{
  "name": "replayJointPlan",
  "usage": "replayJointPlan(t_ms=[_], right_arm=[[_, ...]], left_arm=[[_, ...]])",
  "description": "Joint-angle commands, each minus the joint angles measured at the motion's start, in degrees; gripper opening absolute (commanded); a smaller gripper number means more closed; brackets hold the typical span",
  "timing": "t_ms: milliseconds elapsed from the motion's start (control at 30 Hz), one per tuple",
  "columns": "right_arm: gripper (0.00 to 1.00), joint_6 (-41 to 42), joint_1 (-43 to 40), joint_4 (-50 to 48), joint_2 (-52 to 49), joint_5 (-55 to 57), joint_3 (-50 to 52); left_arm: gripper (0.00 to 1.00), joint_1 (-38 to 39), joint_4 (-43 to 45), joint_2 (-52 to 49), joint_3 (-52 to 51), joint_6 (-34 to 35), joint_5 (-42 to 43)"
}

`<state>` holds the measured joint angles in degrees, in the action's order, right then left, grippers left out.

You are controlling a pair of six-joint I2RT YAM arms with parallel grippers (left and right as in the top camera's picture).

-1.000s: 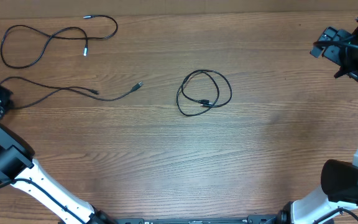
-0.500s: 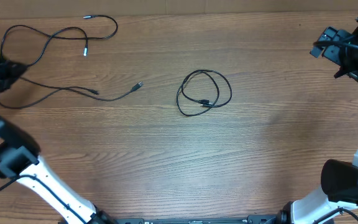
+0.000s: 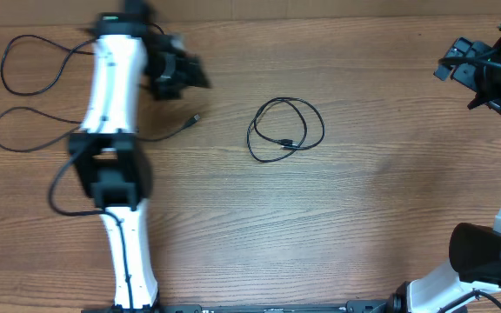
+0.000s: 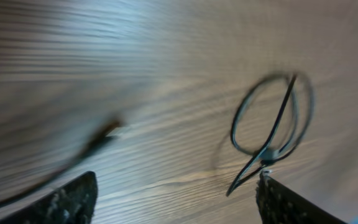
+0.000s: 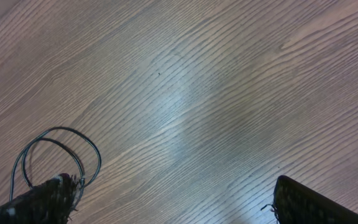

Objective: Untangle cables

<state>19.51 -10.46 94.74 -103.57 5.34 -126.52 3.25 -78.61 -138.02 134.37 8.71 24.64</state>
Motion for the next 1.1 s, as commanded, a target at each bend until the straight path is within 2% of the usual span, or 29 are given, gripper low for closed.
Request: replayJointPlan(t_ms=[0, 200, 367, 433, 500, 533, 567, 767, 900, 1067], right_arm=[[1.00, -0.07, -0.15, -0.11, 0.57, 0.37, 0.33], [1.00, -0.07, -0.15, -0.13, 0.57, 0.39, 0.33], [1.00, -0.04, -0.15, -0.11, 0.57, 0.37, 0.33], [1.00, -0.07, -0.15, -0.13, 0.57, 0.39, 0.33], [1.00, -0.04, -0.15, -0.11, 0.57, 0.37, 0.33], [1.00, -0.04, -0.15, -0.11, 0.57, 0.39, 0.33], [1.00, -0.07, -0.15, -0.13, 0.57, 0.39, 0.33], [1.00, -0.07, -0.15, -0.13, 0.57, 0.37, 0.33], [1.00, -0.07, -0.17, -0.11, 0.57, 0.39, 0.33], [1.00, -0.04, -0.15, -0.13, 0.57, 0.37, 0.33]], left_arm=[[0.88, 6.58, 1.14, -0.68, -0.50, -1.07, -11.93], [0.91, 16.26, 3.96, -3.96, -0.50, -1.01, -13.66], [0.77, 20.57, 4.33, -7.65, -0.50, -0.81, -13.62], [0.60, 21.79, 4.28, -8.96, -0.50, -0.85, -13.68], [0.32, 22.60, 4.31, -9.57, -0.50, -0.98, -13.66], [0.13, 22.71, 4.31, -9.57, -0.50, -0.98, -13.66], [0.04, 22.73, 4.22, -9.35, -0.31, -0.68, -13.66], [0.04, 20.63, -0.90, -6.54, 6.69, 3.74, -13.05], [0.04, 18.73, -6.69, -2.73, 15.52, 3.74, -7.87], [0.04, 17.81, -9.53, 4.11, 22.84, 3.78, -1.31]])
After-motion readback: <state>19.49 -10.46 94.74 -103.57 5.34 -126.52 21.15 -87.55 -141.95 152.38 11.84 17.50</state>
